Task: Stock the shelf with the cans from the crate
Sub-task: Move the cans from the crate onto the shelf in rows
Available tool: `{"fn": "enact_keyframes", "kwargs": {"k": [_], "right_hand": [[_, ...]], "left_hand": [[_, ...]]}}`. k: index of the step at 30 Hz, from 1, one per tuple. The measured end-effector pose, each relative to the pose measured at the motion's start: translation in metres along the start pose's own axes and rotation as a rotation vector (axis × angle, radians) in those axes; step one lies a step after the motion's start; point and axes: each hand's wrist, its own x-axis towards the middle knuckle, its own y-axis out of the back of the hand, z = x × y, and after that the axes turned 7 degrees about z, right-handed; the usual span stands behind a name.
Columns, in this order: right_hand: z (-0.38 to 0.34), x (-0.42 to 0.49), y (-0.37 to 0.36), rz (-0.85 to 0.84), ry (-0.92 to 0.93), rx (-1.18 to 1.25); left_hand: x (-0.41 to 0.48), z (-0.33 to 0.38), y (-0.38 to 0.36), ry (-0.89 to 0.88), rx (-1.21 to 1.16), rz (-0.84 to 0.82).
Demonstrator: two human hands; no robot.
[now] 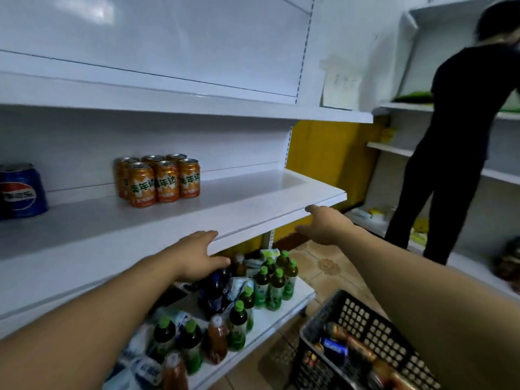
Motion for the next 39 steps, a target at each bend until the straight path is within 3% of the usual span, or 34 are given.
{"fn": "enact_keyframes", "kwargs": {"k": [6,11,17,21,25,39], "right_hand": [[0.096,-0.051,0.004,0.004,-0.235,-0.005],[0.195,-0.108,-0.010,-0.058,-0.443,-0.026],[0.298,-0.150,-0.057,-0.208,-0.600,0.021],[0.357,-0.157,-0.119,-0.309,-0.717,0.063],[0.404,-0.154,-0.191,-0.435,-0.783,0.116],[0.490,-0.133,-0.463,-0.769,-0.755,0.168]], "left_hand": [[0.004,0.125,-0.059,-0.295,-0.038,-0.105],[0.005,0.222,-0.135,-0.529,0.032,-0.308],[0.029,0.290,-0.235,-0.630,0.093,-0.507],[0.058,0.313,-0.308,-0.651,0.114,-0.603],[0.098,0.315,-0.392,-0.560,0.157,-0.721],[0.173,0.287,-0.635,-0.384,0.203,-1.092]]}}
